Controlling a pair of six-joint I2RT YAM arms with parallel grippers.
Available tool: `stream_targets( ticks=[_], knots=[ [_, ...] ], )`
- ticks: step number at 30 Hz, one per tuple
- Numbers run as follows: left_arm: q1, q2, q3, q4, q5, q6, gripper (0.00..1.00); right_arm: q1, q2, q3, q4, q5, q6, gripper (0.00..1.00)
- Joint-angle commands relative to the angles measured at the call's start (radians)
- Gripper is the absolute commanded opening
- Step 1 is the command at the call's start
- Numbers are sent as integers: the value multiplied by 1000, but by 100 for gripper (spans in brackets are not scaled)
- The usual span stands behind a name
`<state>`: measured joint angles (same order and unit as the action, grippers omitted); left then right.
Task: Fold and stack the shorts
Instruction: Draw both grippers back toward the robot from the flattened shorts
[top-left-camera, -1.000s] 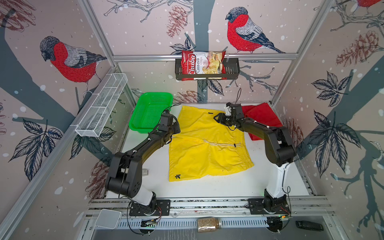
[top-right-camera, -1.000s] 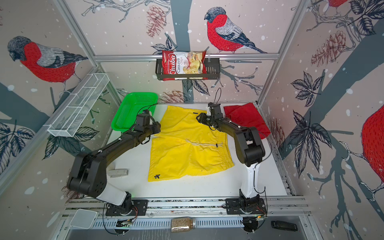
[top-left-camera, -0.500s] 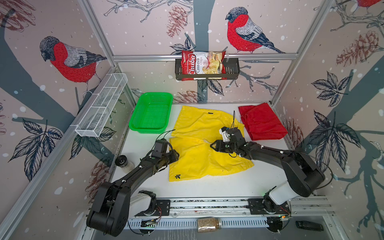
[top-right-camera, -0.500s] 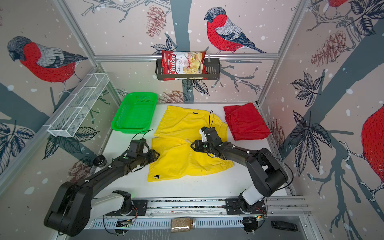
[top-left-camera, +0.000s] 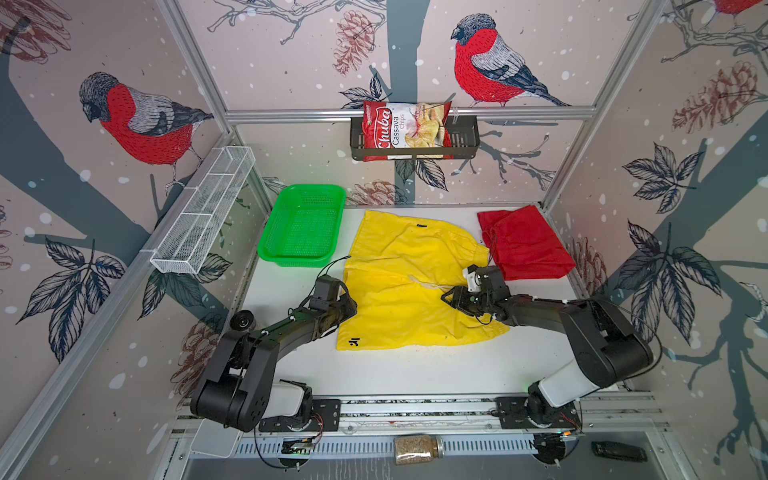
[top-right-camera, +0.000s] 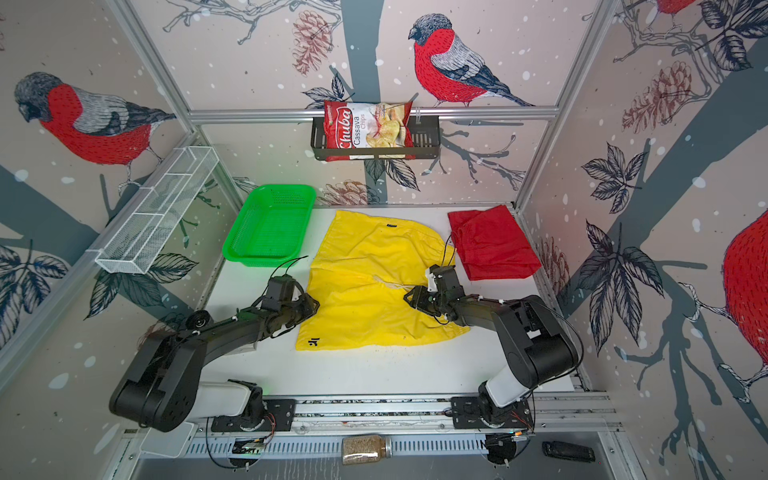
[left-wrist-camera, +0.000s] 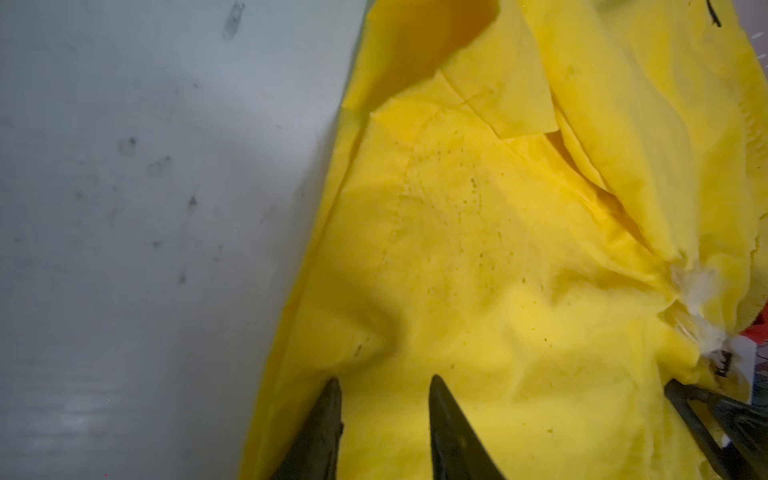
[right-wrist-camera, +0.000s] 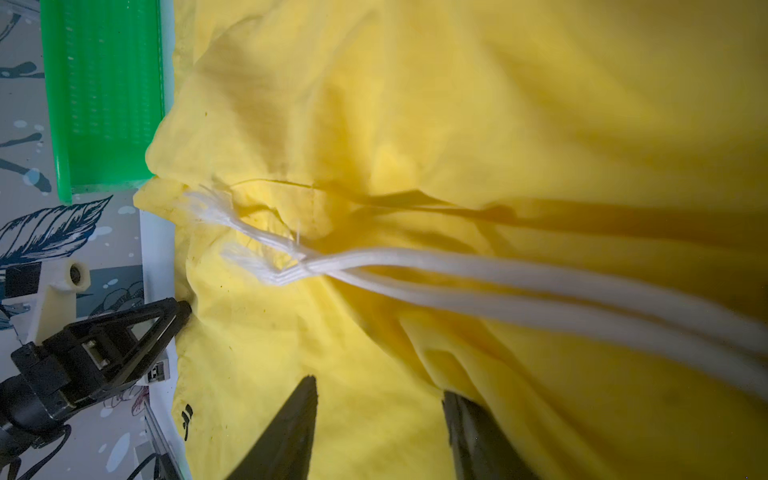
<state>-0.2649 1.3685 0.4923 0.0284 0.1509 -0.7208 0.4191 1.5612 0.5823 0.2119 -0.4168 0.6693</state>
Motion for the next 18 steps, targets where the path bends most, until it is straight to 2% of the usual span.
stream_targets(
  ticks=[1,4,7,10,14,18],
  knots=[
    [7,-42,43,-200,-82,64,41,3,-59,39,-147,56,-55,54],
    [6,-141,99,-267,-27,69,47,18,-184,77,-250,77,-51,55],
    [5,-227,116,-306,81,49,48,20,-333,32,-308,69,23,55],
    [-18,-296,71,-331,148,-8,46,14,-460,-62,-341,36,116,55],
    [-86,-359,-23,-376,155,-66,44,-21,-594,-173,-371,12,199,55],
    [-107,-387,-118,-349,185,-109,39,-114,-649,-226,-375,-35,191,55]
  ],
)
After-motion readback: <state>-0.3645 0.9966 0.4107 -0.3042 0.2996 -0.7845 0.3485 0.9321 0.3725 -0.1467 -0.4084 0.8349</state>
